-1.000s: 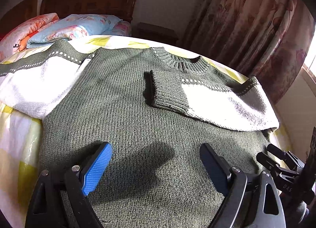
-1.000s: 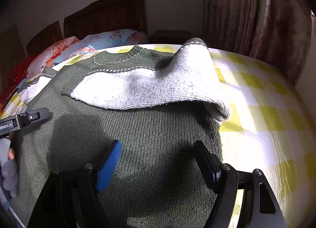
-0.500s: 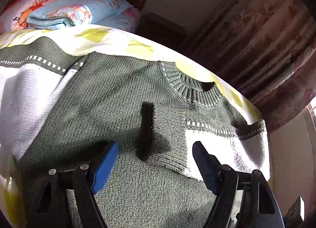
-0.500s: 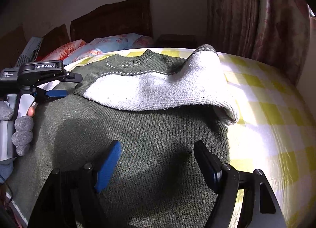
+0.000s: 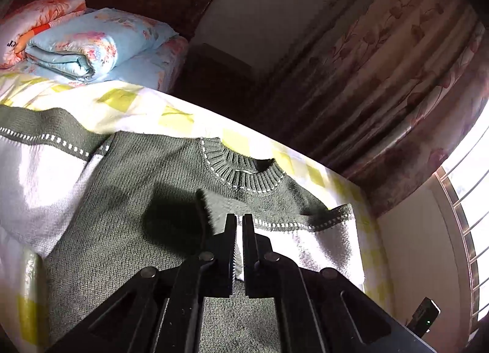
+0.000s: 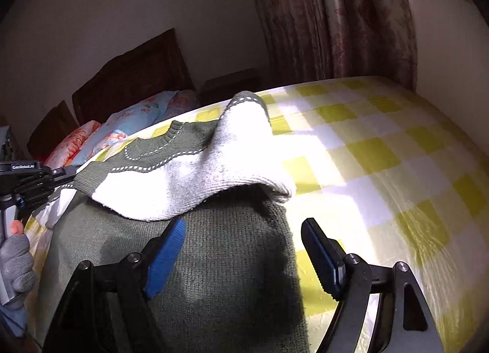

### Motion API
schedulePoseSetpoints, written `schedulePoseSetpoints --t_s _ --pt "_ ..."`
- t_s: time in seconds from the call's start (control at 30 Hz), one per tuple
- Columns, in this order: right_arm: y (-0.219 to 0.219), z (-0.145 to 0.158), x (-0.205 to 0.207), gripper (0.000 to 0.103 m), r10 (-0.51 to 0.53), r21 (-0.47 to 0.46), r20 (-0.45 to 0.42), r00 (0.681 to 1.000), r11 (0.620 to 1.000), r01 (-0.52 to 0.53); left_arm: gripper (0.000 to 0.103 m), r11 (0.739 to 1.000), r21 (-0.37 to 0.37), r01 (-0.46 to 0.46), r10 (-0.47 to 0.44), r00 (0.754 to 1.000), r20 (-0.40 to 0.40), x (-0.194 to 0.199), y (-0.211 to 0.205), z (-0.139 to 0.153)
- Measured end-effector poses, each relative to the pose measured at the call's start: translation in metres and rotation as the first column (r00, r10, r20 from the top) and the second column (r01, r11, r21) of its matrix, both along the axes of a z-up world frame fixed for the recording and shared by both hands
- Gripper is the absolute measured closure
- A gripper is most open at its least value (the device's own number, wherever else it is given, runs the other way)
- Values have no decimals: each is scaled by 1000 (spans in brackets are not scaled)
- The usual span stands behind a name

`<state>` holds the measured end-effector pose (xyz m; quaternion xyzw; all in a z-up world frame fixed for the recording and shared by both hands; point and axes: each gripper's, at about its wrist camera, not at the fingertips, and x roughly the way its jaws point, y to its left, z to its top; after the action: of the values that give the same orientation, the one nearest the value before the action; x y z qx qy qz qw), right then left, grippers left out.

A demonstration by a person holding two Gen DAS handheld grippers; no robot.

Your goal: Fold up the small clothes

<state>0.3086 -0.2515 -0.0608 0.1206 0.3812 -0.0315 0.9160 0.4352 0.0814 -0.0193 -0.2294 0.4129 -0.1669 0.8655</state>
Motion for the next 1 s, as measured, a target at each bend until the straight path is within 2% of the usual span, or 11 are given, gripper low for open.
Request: schedulePoseSetpoints --t_s 0.13,0.2,0.27,0.33,0.5,0.63,0.7,0.8,0.87,0.93,1.0 --pt "-1 -3 26 0 -28 -171 -87 996 985 13 102 1000 0 9 -9 998 67 -5 7 35" --pt "-2 -11 43 0 -29 -221 -142 989 975 -3 100 1000 18 25 -26 999 43 -1 10 33" --pt "-6 -15 50 0 -41 -222 -161 986 975 4 96 999 16 27 -27 999 -20 2 13 10" --pt "-6 -20 49 0 -42 -201 -155 987 980 10 79 1000 -1 1 -1 996 -94 -5 15 -22" --pt "-2 -18 42 0 -28 -203 -139 990 979 -1 71 971 -221 -93 24 955 -295 -10 27 -95" --pt "-7 -20 43 0 -35 -173 -147 989 985 9 64 990 -141 -31 -4 971 -240 -8 8 -97" --pt "-9 -21 42 0 -37 -160 -147 988 987 13 43 993 -120 -1 -23 979 -203 -8 -2 -91" --pt "-9 -20 40 0 -38 -159 -143 989 987 15 28 997 -79 18 -32 983 -179 -6 -18 -85" --pt "-8 -20 40 0 -34 -164 -147 989 986 9 29 999 -24 45 -48 986 -162 -3 -29 -80" --pt "-6 -20 41 0 -37 -175 -149 988 985 11 71 996 3 93 -91 983 -161 0 -38 -79" --pt "-6 -20 42 0 -46 -181 -148 988 983 19 82 992 -14 123 -124 977 -176 -1 -41 -83"
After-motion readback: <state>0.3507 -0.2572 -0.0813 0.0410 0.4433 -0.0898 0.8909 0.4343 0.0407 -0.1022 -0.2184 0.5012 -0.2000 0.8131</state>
